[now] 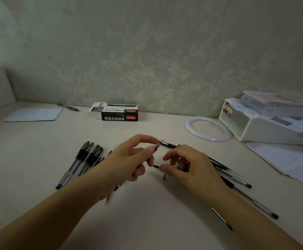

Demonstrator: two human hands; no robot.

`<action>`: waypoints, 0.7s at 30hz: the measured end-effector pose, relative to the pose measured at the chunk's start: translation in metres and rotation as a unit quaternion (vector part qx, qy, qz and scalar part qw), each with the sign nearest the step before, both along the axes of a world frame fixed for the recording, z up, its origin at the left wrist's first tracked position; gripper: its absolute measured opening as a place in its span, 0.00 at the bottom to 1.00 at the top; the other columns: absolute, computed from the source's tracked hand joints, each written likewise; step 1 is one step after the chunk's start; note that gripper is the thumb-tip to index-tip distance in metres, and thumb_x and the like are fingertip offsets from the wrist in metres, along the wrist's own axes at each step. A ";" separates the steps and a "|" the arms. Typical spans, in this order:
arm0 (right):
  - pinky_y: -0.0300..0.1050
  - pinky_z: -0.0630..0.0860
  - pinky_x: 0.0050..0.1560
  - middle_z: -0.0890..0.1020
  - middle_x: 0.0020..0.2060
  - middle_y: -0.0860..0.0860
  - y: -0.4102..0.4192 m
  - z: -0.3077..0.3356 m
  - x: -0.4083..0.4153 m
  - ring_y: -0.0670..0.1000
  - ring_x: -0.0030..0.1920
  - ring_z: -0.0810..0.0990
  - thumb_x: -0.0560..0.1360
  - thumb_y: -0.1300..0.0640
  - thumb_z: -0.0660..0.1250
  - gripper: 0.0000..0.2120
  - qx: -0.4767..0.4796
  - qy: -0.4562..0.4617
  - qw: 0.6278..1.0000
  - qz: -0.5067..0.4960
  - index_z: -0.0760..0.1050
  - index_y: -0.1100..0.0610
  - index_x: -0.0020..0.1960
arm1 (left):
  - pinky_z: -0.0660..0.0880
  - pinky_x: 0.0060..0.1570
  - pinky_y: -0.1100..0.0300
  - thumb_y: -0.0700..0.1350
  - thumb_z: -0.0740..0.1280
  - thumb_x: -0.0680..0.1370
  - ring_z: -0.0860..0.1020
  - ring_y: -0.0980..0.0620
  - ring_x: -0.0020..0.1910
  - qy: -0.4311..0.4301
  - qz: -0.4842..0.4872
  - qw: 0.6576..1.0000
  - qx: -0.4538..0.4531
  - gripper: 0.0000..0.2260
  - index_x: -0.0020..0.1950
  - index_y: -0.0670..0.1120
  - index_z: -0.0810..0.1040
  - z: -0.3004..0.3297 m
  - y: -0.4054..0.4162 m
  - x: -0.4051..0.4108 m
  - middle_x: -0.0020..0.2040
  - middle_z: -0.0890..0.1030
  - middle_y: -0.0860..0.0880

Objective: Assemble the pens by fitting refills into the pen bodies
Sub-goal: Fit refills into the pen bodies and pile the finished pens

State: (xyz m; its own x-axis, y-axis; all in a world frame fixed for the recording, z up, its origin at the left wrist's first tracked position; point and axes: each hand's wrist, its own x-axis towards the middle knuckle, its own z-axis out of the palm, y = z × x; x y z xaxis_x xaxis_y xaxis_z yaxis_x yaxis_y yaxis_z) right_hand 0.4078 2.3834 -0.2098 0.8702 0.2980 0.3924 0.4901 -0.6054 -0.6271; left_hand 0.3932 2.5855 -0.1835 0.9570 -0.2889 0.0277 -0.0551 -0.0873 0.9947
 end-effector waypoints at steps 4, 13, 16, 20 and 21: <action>0.29 0.66 0.43 0.76 0.42 0.40 -0.001 -0.005 0.002 0.38 0.44 0.72 0.72 0.43 0.72 0.10 -0.135 -0.049 0.989 0.027 0.82 0.44 0.51 | 0.63 0.23 0.67 0.47 0.62 0.81 0.68 0.56 0.26 0.005 0.011 1.000 0.004 0.08 0.56 0.56 0.79 -0.002 0.001 0.002 0.36 0.78 0.50; 0.34 0.77 0.39 0.84 0.36 0.44 -0.001 0.001 0.002 0.43 0.37 0.81 0.74 0.55 0.72 0.04 0.144 0.038 0.989 -0.011 0.82 0.47 0.42 | 0.66 0.23 0.68 0.48 0.63 0.81 0.69 0.56 0.25 -0.019 -0.016 0.991 0.128 0.07 0.52 0.57 0.81 -0.012 0.001 0.004 0.33 0.78 0.52; 0.33 0.78 0.43 0.86 0.37 0.47 -0.001 0.004 0.001 0.46 0.40 0.84 0.75 0.58 0.72 0.05 0.217 0.084 0.972 -0.008 0.83 0.49 0.44 | 0.67 0.24 0.70 0.48 0.63 0.80 0.70 0.59 0.24 -0.018 -0.029 0.990 0.139 0.07 0.52 0.57 0.80 -0.013 0.000 0.004 0.34 0.79 0.52; 0.39 0.80 0.47 0.86 0.40 0.49 0.002 0.003 -0.001 0.48 0.43 0.84 0.75 0.61 0.72 0.05 0.195 0.114 0.973 0.037 0.84 0.53 0.46 | 0.68 0.24 0.70 0.50 0.63 0.80 0.71 0.61 0.24 -0.023 -0.040 0.988 0.149 0.07 0.51 0.59 0.80 -0.014 0.000 0.004 0.35 0.80 0.52; 0.40 0.81 0.49 0.86 0.40 0.48 0.003 0.004 -0.002 0.48 0.43 0.84 0.75 0.61 0.72 0.05 0.190 0.113 0.975 0.038 0.84 0.52 0.46 | 0.68 0.24 0.70 0.50 0.63 0.80 0.71 0.61 0.24 -0.022 -0.041 0.988 0.148 0.07 0.51 0.60 0.80 -0.014 0.000 0.004 0.35 0.80 0.53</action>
State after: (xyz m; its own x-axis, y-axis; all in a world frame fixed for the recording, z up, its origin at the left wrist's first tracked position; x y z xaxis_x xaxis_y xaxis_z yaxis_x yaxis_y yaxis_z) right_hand 0.4062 2.3861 -0.2061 0.9281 0.2351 0.2887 0.3484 -0.2754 -0.8960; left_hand 0.3971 2.5859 -0.1977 0.9298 -0.3668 -0.0288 -0.1167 -0.3683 0.9224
